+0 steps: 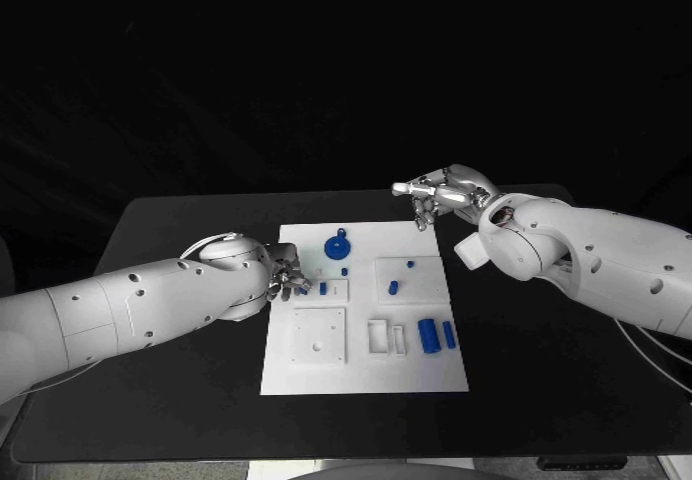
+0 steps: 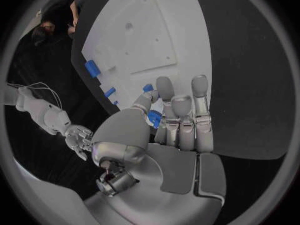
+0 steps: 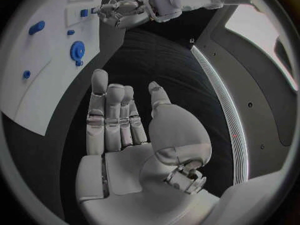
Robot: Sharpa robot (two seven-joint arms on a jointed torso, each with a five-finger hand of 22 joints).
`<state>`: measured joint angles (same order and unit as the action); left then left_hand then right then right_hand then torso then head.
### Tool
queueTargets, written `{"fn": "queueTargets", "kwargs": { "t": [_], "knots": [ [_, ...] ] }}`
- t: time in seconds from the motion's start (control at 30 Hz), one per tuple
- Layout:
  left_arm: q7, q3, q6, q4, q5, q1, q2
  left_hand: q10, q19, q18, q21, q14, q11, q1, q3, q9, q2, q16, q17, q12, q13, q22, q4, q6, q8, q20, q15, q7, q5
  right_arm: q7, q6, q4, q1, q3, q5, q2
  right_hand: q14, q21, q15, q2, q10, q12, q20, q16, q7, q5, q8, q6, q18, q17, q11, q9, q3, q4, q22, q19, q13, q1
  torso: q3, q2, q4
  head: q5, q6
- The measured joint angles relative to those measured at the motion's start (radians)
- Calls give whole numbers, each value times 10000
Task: Assemble the parts on the task board
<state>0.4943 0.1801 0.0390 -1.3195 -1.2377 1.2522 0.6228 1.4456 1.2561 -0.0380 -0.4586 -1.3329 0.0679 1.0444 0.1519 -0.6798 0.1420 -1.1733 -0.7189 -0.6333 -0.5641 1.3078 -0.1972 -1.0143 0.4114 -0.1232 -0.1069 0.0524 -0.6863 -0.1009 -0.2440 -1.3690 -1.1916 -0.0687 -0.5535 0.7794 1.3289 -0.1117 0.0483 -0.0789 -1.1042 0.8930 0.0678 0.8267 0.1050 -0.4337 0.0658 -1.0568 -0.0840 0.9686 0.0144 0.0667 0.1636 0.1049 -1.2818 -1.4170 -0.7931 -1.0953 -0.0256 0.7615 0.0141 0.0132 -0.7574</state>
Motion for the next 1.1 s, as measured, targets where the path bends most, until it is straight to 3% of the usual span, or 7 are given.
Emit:
{"fn": "queueTargets", "kwargs": {
  "t": [1.1],
  "knots": [
    [-143,-5,12,206,-1,-79,-101,1,37,0,0,-37,-6,-63,68,-35,-63,0,4,42,-7,-3,10,15,-2,-37,-37,-28,24,7,10,16,0,0,-4,-16,0,47,0,0,-1,0,0,0,-44,0,0,-45,0,1,0,0,0,0,-72,1,-2,0,-4,-6,-1,40,12]
  ]
}}
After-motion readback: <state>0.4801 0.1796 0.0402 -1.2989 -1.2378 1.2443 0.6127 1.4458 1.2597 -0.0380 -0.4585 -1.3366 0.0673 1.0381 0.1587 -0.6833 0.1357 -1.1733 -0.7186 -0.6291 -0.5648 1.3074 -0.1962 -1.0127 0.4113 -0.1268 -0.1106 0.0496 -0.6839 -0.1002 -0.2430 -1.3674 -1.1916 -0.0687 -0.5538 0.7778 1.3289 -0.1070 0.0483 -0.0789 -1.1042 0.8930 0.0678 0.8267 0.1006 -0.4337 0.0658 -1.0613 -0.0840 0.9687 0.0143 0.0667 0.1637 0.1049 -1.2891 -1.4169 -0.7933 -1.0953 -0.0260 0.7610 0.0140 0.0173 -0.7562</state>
